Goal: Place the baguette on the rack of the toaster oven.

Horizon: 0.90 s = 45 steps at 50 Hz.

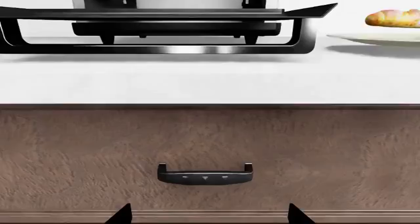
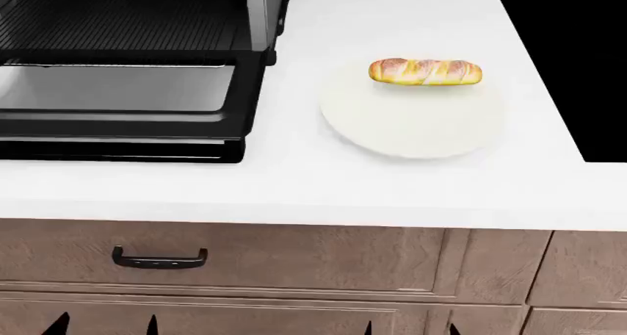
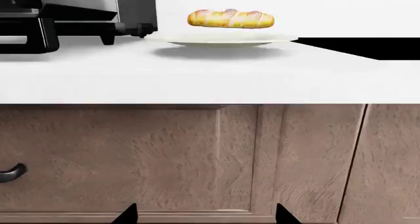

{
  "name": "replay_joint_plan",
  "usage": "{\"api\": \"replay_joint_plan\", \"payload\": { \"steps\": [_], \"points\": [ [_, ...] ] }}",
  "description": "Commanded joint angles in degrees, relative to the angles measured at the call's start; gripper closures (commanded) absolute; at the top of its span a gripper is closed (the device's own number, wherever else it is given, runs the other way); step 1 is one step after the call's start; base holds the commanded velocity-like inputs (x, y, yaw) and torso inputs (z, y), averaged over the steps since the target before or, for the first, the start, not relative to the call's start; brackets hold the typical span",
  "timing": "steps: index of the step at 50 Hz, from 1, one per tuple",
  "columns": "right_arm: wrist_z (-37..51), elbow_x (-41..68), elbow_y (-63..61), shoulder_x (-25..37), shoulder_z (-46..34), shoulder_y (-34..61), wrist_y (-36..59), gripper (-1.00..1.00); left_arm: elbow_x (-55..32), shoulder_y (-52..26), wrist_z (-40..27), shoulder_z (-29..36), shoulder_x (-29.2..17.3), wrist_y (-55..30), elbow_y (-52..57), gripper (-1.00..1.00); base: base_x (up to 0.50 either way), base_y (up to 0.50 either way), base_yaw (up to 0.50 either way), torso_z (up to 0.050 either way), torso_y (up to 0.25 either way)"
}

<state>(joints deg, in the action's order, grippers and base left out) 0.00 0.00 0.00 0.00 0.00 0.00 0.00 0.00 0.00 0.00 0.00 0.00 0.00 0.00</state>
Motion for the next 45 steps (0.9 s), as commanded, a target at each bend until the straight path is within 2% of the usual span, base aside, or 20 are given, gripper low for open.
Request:
{"api": "replay_joint_plan", "payload": {
  "steps": [1,20,45],
  "points": [
    [0.93,0.36,-0.47,1.01,-1.51,-0.22,0.03,-1.0,-0.94,-0.29,-1.04,1.13,-0.86,0.0,-0.43,-1.0,0.0,0.0,0.0,0.0,0.0],
    [3.78,2.82,-0.69,3.62,-4.34,-0.34,-1.15,-1.0,-1.66,-0.23,-4.31,4.89,-3.72,0.43,-0.6,-1.0,0.0,0.0,0.0,0.0,0.0],
    [6.6,3.47,-0.84,5.43,-6.3,-0.22,-1.76,-1.0,-4.83,-0.47,-5.8,6.28,-5.25,0.37,-0.23,-1.0,0.03,0.04,0.0,0.0,0.0]
  ]
}}
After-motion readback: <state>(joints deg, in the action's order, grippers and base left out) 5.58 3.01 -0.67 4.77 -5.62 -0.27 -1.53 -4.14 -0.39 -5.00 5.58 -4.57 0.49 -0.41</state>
